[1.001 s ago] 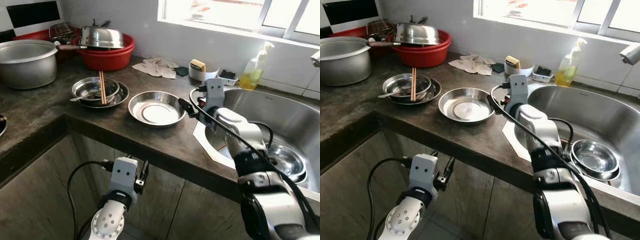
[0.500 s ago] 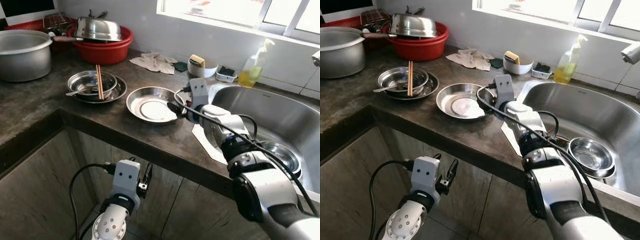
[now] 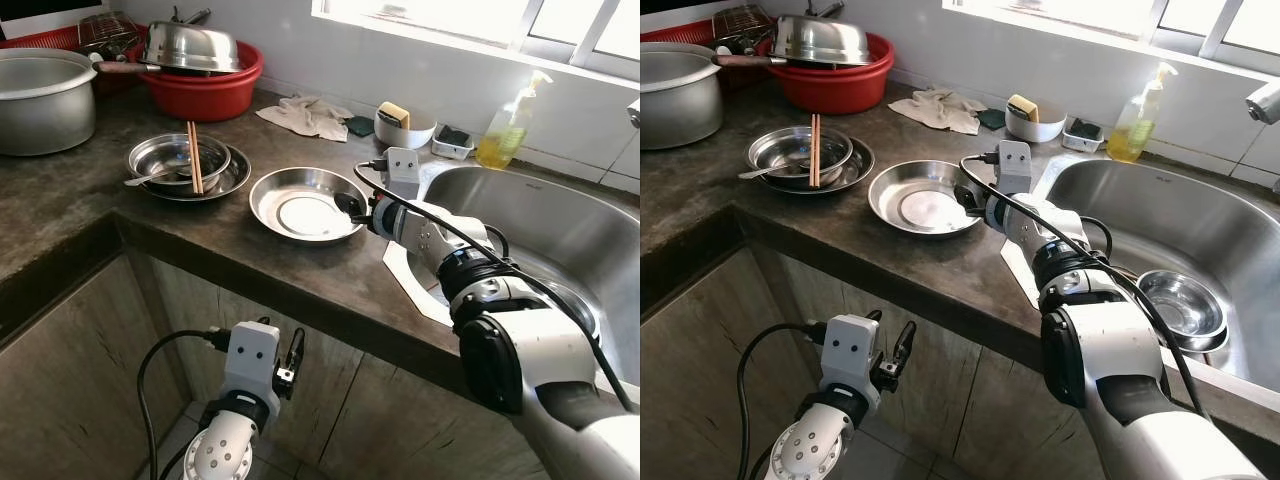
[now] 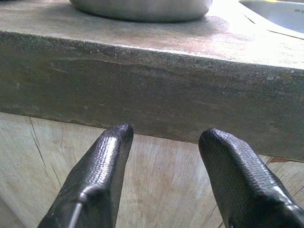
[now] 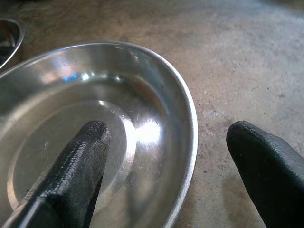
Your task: Kitchen organization
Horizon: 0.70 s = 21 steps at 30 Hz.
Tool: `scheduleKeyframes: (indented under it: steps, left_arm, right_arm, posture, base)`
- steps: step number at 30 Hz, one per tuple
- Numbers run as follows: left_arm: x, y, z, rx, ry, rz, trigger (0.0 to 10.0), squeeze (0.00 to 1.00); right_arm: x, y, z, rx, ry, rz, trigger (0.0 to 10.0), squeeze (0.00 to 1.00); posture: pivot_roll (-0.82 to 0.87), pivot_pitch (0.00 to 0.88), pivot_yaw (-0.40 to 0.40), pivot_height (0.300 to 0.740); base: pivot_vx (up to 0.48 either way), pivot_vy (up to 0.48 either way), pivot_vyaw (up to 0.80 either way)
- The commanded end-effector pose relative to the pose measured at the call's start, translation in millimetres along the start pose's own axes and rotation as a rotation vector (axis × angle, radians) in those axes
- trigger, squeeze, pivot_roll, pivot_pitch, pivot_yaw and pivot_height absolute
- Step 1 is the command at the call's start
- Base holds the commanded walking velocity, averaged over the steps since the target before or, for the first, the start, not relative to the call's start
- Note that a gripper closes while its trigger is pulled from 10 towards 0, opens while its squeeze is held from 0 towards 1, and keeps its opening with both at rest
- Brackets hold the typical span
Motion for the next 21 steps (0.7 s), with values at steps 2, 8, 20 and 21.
scheduleKeyframes:
  steps: [2, 8, 20, 21]
  left_arm:
    - [-5.0, 1.1, 5.2, -0.01, 0.014, -0.014, 10.0, 0.0]
    - [-4.8, 0.3, 5.4, -0.01, 0.016, -0.015, 10.0, 0.0]
    - [-4.9, -0.9, 5.9, -0.011, 0.016, -0.013, 10.0, 0.0]
    - [-5.0, -1.1, 5.9, -0.011, 0.016, -0.012, 10.0, 0.0]
  right_arm:
    - [-1.4, 1.1, 4.3, 0.014, -0.028, -0.014, 10.0, 0.0]
    - [0.7, -0.4, -5.1, 0.078, 0.033, -0.025, 10.0, 0.0]
    - [11.8, -2.1, -13.3, 0.145, 0.048, -0.019, 0.0, 0.0]
    - [11.9, -2.0, -13.2, 0.147, 0.038, -0.023, 0.0, 0.0]
  posture:
    - [0.04, 0.093, -0.145, 0.74]
    - [0.03, 0.093, -0.144, 0.74]
    - [0.03, 0.092, -0.142, 0.74]
    - [0.03, 0.091, -0.141, 0.74]
  base:
    - [0.0, 0.0, 0.0]
    - [0.0, 0.0, 0.0]
    - [0.0, 0.0, 0.0]
    - [0.0, 0.0, 0.0]
Point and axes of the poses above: a point about 5 cm out from each wrist's last joint towards the gripper, its own y axis pointing back from the gripper into the wrist, its own z axis along the axis of the wrist's last joint, x = y × z, the point moved 2 cm from there along -y, pointing out of the wrist towards the gripper, and after that the axes turned 10 degrees about -y, right-handed, at the moved point
